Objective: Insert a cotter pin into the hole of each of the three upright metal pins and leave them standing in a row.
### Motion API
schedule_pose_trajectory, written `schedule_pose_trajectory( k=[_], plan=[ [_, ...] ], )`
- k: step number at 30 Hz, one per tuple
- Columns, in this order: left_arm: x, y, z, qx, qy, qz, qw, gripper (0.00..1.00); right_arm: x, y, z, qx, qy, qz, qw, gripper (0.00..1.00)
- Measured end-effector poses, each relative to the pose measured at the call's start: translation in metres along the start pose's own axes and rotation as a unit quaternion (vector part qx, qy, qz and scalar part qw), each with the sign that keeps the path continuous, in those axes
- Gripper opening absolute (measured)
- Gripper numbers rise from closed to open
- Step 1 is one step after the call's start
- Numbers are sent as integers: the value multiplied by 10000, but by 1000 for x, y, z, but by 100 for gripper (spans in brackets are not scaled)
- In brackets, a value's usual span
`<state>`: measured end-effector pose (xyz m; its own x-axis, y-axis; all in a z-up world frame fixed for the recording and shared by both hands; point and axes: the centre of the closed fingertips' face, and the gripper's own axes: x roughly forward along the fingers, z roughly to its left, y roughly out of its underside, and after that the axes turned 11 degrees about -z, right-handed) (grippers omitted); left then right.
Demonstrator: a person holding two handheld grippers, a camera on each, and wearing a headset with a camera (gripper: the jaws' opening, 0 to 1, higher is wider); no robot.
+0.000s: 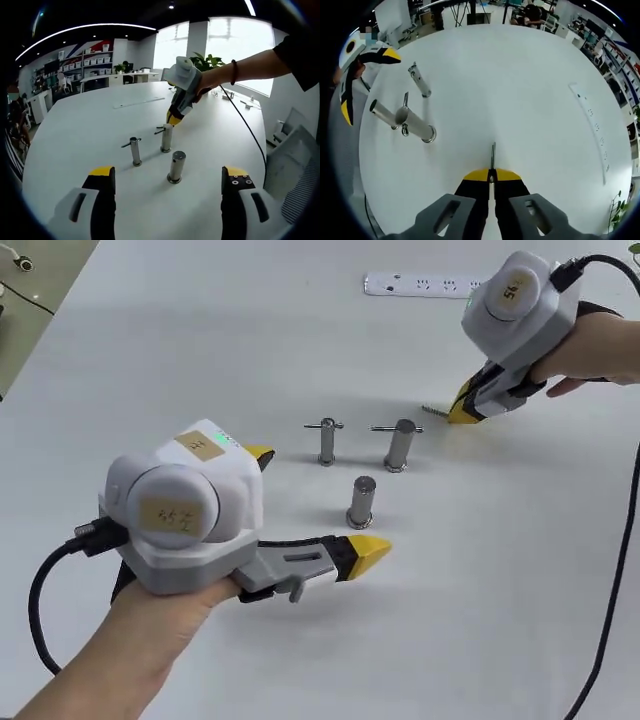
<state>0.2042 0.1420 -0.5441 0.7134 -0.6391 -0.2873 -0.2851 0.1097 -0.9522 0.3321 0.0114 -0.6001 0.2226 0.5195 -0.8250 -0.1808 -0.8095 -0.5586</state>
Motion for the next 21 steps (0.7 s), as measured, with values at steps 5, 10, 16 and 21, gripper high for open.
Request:
schedule_pose_trajectory(
  k=[5,10,16,21],
  plan=[
    [-1,0,0,22,0,19,10000,87,-5,-2,-2,86,117,-192,9997,0],
    [-3,-1,-1,25,38,38,10000,84,-13,-3,-7,-243,284,-305,9988,0],
    [-4,-4,-4,-5,111,30,9999,78,-28,-14,-1,-619,496,-601,9950,0],
    [-4,-9,-8,-58,179,-41,9998,73,-41,-19,9,-853,638,-742,9915,0]
  ],
)
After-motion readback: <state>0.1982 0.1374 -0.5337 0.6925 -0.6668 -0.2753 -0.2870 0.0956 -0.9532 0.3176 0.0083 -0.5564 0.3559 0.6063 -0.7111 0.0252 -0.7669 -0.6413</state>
